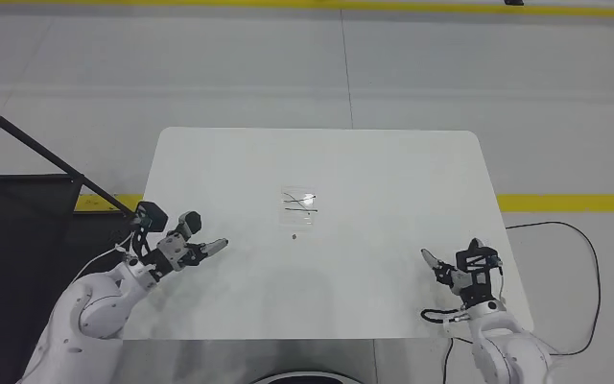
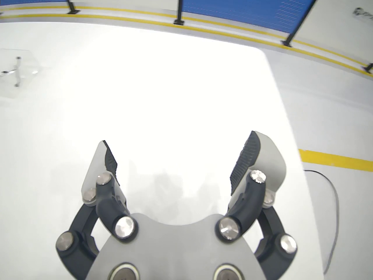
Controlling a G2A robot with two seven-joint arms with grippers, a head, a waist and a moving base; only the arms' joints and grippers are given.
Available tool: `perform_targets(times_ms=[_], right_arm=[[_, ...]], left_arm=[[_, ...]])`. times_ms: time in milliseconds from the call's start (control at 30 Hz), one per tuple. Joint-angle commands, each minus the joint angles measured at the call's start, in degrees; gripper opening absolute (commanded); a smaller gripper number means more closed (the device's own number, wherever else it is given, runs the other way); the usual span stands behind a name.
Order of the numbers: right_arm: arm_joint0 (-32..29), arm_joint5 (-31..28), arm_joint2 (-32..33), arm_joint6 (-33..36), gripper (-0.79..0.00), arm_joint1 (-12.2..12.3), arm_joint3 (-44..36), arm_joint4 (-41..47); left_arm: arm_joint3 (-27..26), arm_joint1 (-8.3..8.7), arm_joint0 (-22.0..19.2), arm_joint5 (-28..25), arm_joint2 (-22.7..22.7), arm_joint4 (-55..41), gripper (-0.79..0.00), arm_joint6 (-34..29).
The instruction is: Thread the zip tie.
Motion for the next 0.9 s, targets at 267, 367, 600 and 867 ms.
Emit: perform_targets(times_ms=[267,367,600,867], right_arm=[[13.2,-27.8,-1.1,35.0,0.000,2.2,4.0,28.9],[19.6,-28.7,-4.9,46.2,0.000,2.7,7.0,39.4],[23.6,-26.8,-6.8,51.6,0.000,3.0,8.8,43.5],[23.6,-26.8,-6.8,51.6,0.000,3.0,8.8,43.5]], left_arm=[[2.5,0.66,-1.9,-3.0,0.3,-4.2,0.000,-2.0],[2.5,0.90,-2.2,-3.0,0.1,-4.9,0.000,-2.7],[2.0,1.07,-2.2,-2.8,0.1,-4.7,0.000,-3.2],[2.0,1.07,-2.2,-2.8,0.1,-4.7,0.000,-3.2]])
